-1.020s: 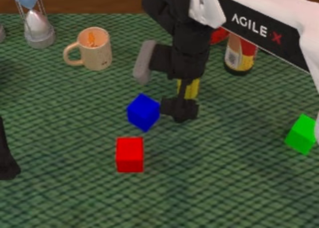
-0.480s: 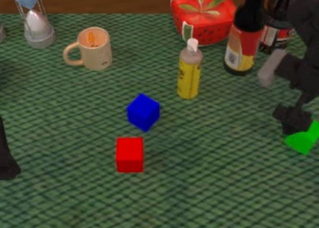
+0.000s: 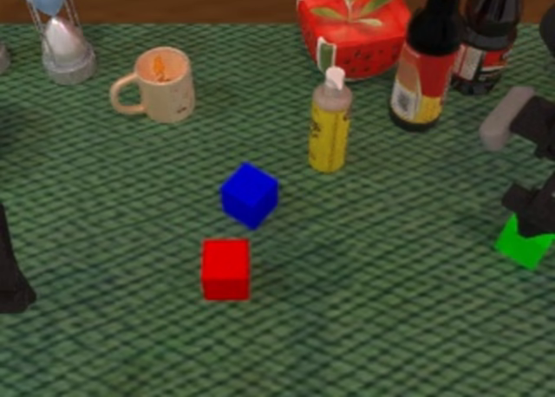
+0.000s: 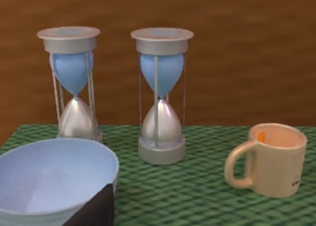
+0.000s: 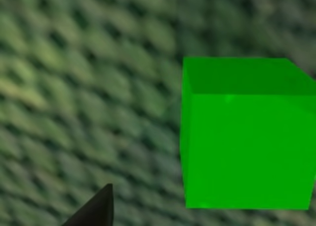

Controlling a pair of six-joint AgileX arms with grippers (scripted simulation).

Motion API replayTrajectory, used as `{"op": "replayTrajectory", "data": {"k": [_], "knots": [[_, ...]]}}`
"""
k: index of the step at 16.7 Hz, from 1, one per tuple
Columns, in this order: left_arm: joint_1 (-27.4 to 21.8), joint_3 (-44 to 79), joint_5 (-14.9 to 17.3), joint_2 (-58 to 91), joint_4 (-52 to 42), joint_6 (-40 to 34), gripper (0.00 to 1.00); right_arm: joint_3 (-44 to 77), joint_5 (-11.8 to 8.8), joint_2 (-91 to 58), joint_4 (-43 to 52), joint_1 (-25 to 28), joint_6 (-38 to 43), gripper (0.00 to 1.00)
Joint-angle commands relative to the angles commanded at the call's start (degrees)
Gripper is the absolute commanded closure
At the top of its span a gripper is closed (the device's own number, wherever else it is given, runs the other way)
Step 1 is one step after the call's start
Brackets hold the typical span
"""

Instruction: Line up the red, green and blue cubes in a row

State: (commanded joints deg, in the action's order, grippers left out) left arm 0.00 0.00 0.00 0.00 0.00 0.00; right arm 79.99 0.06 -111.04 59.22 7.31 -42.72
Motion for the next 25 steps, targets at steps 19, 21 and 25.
{"op": "replayTrajectory", "data": {"k": [19,21,25], "knots": [[0.00,0.00,0.00,0.00,0.00,0.00,0.00,-9.90,0.06,-8.48,-18.66,-0.12,0.18,0.23],[0.00,0.00,0.00,0.00,0.00,0.00,0.00,-9.90,0.06,-8.48,-18.66,-0.12,0.18,0.38],[0.00,0.00,0.00,0.00,0.00,0.00,0.00,-9.90,0.06,-8.48,-18.66,-0.12,0.18,0.68]]}}
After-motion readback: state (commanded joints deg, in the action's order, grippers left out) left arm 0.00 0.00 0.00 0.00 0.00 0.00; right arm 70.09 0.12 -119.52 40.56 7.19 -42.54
